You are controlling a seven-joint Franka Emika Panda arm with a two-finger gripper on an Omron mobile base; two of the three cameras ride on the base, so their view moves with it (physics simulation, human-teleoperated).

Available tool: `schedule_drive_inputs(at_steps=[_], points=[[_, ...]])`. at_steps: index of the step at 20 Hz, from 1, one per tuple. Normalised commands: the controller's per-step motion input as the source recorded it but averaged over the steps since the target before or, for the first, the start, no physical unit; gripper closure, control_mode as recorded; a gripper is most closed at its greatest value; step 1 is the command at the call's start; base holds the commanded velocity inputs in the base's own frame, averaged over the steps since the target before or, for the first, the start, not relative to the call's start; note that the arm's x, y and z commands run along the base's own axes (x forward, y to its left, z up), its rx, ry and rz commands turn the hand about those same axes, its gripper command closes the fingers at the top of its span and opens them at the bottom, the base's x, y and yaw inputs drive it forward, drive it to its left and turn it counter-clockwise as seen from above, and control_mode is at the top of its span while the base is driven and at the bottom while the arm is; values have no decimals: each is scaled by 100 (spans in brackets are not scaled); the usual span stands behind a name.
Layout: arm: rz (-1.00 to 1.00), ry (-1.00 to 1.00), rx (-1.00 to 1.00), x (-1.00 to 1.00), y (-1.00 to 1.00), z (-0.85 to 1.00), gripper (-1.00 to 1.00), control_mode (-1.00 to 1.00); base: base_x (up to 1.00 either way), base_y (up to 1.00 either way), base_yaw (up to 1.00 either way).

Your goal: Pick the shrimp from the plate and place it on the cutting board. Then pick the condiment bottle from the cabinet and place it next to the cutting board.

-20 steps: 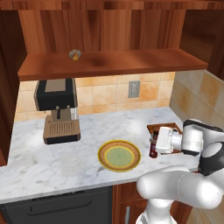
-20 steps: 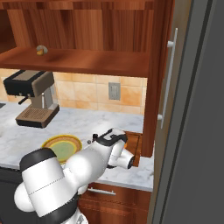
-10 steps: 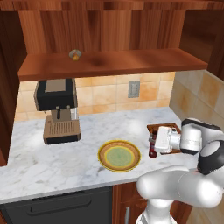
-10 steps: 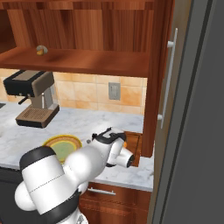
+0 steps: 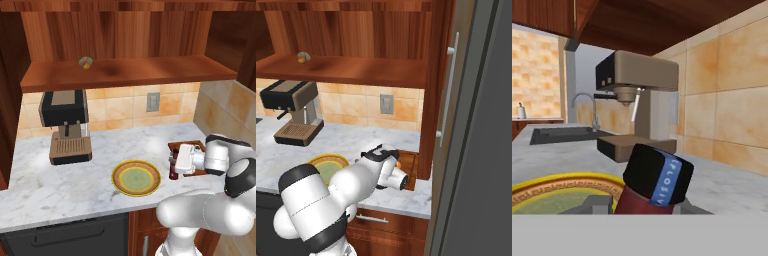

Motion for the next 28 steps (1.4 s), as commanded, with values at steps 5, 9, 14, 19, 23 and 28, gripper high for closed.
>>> schedule_drive_inputs(at_steps=[5, 9, 14, 19, 23, 28], points=[[0, -4, 0, 0, 17, -21, 100, -100, 0, 0, 0], [0, -4, 0, 0, 16, -21, 100, -100, 0, 0, 0], [0, -4, 0, 0, 15, -19, 100, -100, 0, 0, 0], [0, -5, 0, -4, 14, -13, 100, -100, 0, 0, 0], [0, -6, 0, -9, 15, -7, 100, -100, 0, 0, 0], [0, -7, 0, -9, 18, -6, 100, -100, 0, 0, 0]])
